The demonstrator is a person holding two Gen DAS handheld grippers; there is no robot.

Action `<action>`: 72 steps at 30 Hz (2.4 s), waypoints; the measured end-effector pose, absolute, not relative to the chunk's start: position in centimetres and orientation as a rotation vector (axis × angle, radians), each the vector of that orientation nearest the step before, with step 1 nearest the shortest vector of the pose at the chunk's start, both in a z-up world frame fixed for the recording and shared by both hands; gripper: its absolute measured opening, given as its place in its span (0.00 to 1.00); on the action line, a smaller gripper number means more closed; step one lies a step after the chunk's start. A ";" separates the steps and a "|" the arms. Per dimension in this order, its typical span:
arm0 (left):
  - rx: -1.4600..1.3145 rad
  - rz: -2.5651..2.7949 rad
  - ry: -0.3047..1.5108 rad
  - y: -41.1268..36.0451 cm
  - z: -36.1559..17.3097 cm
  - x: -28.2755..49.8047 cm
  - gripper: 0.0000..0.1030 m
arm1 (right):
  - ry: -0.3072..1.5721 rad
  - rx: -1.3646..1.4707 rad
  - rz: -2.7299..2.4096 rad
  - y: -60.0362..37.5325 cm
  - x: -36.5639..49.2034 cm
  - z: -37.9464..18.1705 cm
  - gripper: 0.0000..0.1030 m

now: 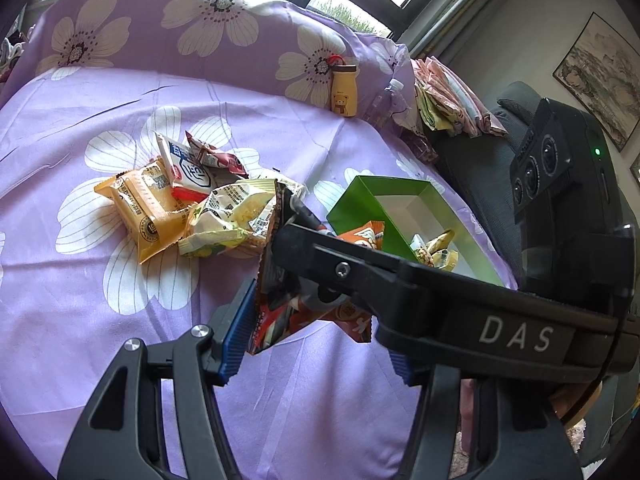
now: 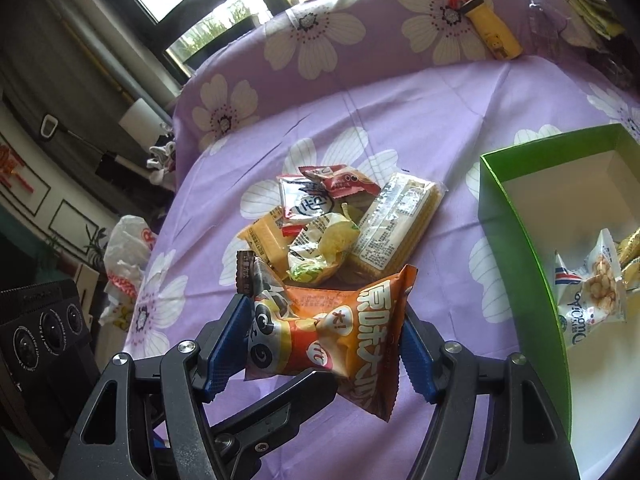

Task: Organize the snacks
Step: 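Grasp the panda-print orange snack bag with the right tool and lift, then carry the panda-print bag with the right tool over the green box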

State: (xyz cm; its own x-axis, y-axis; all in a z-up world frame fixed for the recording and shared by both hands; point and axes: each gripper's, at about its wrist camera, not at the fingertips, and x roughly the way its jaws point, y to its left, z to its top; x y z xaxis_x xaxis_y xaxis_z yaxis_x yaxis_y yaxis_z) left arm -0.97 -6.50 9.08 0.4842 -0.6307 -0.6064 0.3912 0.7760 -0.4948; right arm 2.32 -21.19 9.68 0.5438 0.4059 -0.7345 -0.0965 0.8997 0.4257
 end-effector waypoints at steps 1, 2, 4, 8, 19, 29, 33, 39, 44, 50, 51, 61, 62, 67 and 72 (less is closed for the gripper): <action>-0.304 -0.635 0.852 -6.5 9.3 -1.1 0.56 | 0.947 0.354 0.306 -21.2 2.2 9.9 0.71; -0.300 -0.637 0.842 -6.5 9.6 -1.3 0.56 | 0.939 0.350 0.308 -21.2 2.0 10.3 0.71; -0.292 -0.639 0.819 -6.5 10.2 -1.5 0.56 | 0.919 0.343 0.311 -21.2 1.7 10.9 0.71; -0.284 -0.646 0.777 -6.7 11.3 -2.3 0.56 | 0.874 0.327 0.317 -21.2 0.9 12.3 0.71; -0.236 -0.661 0.697 -8.1 13.8 -3.6 0.55 | 0.790 0.315 0.320 -22.6 -0.7 14.8 0.71; -0.193 -0.681 0.681 -12.2 15.2 -3.8 0.53 | 0.751 0.357 0.295 -26.5 -1.4 15.8 0.71; -0.174 -0.704 0.683 -14.2 15.8 -3.7 0.49 | 0.728 0.381 0.260 -28.6 -1.8 16.1 0.71; -0.135 -0.744 0.687 -17.1 16.2 -3.6 0.48 | 0.704 0.425 0.221 -31.7 -2.3 16.3 0.71; -0.109 -0.768 0.711 -19.4 16.0 -3.1 0.48 | 0.704 0.465 0.190 -34.0 -2.4 15.9 0.71; -0.089 -0.791 0.749 -21.6 15.2 -2.5 0.48 | 0.722 0.510 0.144 -36.2 -2.1 15.1 0.71; -0.086 -0.794 0.754 -21.9 15.1 -2.4 0.48 | 0.726 0.515 0.135 -36.5 -2.0 14.9 0.71; -0.075 -0.810 0.803 -24.3 13.8 -1.8 0.48 | 0.767 0.571 0.074 -39.0 -1.6 13.4 0.71; -0.073 -0.812 0.805 -24.5 13.8 -1.7 0.48 | 0.770 0.578 0.070 -39.2 -1.6 13.2 0.71; -0.080 -0.825 0.837 -25.2 13.1 -1.4 0.48 | 0.788 0.594 0.046 -40.0 -1.4 12.7 0.71; -0.083 -0.820 0.870 -26.0 12.5 -0.9 0.48 | 0.809 0.618 0.033 -40.7 -1.1 11.9 0.71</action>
